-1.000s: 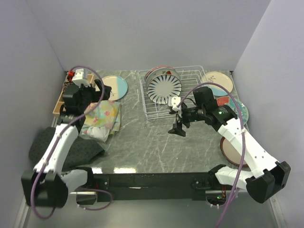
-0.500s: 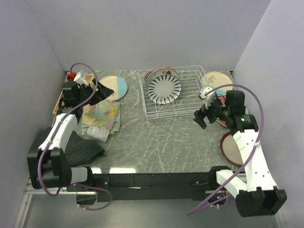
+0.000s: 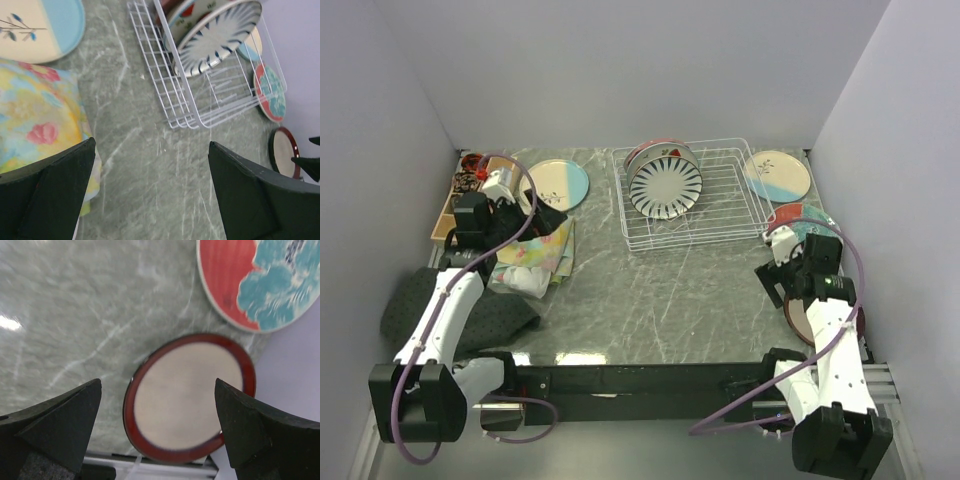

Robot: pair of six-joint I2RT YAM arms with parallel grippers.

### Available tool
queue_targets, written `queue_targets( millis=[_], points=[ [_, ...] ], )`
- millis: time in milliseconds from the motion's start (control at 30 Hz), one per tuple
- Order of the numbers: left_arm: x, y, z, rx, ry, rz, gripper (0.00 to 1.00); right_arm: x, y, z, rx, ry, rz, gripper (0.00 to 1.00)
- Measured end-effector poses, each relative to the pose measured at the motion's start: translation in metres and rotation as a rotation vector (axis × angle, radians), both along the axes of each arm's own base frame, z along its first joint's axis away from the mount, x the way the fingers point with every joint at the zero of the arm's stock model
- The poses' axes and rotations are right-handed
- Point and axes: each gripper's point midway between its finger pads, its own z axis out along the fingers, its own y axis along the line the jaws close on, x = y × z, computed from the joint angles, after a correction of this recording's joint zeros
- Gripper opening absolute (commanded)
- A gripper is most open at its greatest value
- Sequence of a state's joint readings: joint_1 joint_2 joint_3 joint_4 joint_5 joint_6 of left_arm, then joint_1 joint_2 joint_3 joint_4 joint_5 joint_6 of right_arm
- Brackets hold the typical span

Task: Load the plates into the dish rack
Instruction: Grab a plate with the right arm

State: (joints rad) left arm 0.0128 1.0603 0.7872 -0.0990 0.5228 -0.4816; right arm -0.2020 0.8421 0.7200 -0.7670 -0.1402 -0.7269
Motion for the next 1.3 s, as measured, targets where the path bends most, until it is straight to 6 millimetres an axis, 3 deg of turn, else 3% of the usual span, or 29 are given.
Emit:
queue_targets(
  millis=[233,533,600,833,933,967,1300],
  points=[
    [-0.012,-0.026,-0.001,0.018,-0.008,-0.095,0.99,-0.031,-0.016,-0.028,-0.114,0.055,-0.031,0.99],
    [-0.021,-0.045,-0.003,0.032,-0.013,-0.163,0.99,-0.064,-0.029,-0.077,-0.213,0.230,0.009,0.88],
    [-0.023,-0.050,-0.003,0.029,-0.012,-0.182,1.00,-0.068,-0.031,-0.084,-0.231,0.245,0.011,0.77],
    [-0.037,-0.063,-0.008,-0.026,0.013,-0.262,0.99,-0.070,-0.036,-0.094,-0.249,0.292,0.020,0.62],
    [-0.042,-0.067,-0.008,-0.048,0.013,-0.280,1.00,-0.071,-0.036,-0.096,-0.250,0.307,0.030,0.51],
    [-0.044,-0.067,-0.007,-0.053,0.012,-0.285,1.00,-0.071,-0.036,-0.097,-0.251,0.312,0.032,0.42],
    [-0.053,-0.070,0.001,-0.069,-0.013,-0.310,0.99,-0.078,-0.034,-0.103,-0.241,0.360,0.058,0.10]
  ],
)
